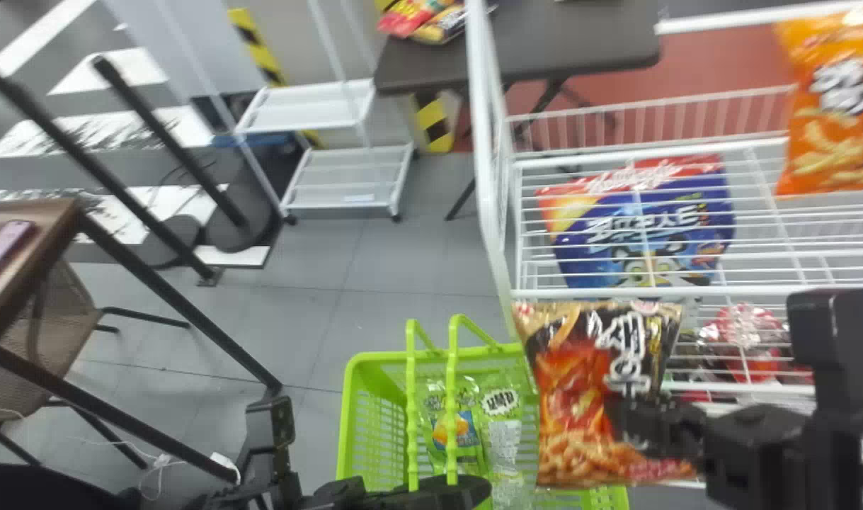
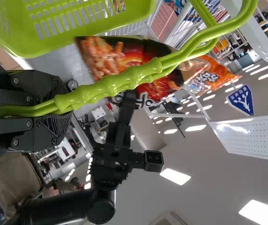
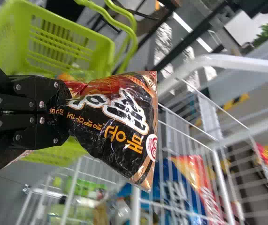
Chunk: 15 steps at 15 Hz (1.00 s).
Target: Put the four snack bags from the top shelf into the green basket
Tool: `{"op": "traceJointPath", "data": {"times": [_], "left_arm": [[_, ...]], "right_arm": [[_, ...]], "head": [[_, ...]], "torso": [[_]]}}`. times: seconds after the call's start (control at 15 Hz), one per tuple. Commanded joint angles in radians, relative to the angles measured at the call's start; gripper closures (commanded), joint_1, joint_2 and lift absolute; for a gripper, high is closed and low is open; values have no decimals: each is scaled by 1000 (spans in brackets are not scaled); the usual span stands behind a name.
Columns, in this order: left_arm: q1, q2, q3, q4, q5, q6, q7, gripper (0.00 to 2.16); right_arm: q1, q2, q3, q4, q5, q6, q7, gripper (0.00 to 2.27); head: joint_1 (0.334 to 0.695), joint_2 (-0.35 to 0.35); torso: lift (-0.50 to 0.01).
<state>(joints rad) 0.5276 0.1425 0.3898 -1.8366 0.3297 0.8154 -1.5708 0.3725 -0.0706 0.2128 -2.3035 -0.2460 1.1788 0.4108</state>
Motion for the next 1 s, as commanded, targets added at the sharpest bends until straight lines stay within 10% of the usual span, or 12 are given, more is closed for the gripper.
{"op": "traceJointPath", "data": {"times": [0.0, 0.27, 0.4, 0.53, 0.93], "left_arm": [[0, 0, -6, -4, 0, 3, -10, 2145], [0, -1, -14, -10, 0, 3, -10, 2145], [0, -3, -16, -10, -1, 3, -10, 2145], [2, -3, -16, -10, -1, 3, -10, 2145], [0, 2, -17, -7, 0, 3, -10, 2145]], "right_arm": [[0, -1, 73, 30, 37, -8, -12, 2253], [-107, 3, 252, 250, 65, -121, -93, 2233], [-178, 8, 347, 363, 70, -222, -148, 1875], [-219, 23, 387, 423, 56, -231, -153, 137], [-101, -12, 197, 194, 31, -78, -115, 49]], "head": [[695, 350], [695, 350], [695, 350], [695, 350], [695, 350]], "torso": [[0], [0], [0], [0], [0]]}}
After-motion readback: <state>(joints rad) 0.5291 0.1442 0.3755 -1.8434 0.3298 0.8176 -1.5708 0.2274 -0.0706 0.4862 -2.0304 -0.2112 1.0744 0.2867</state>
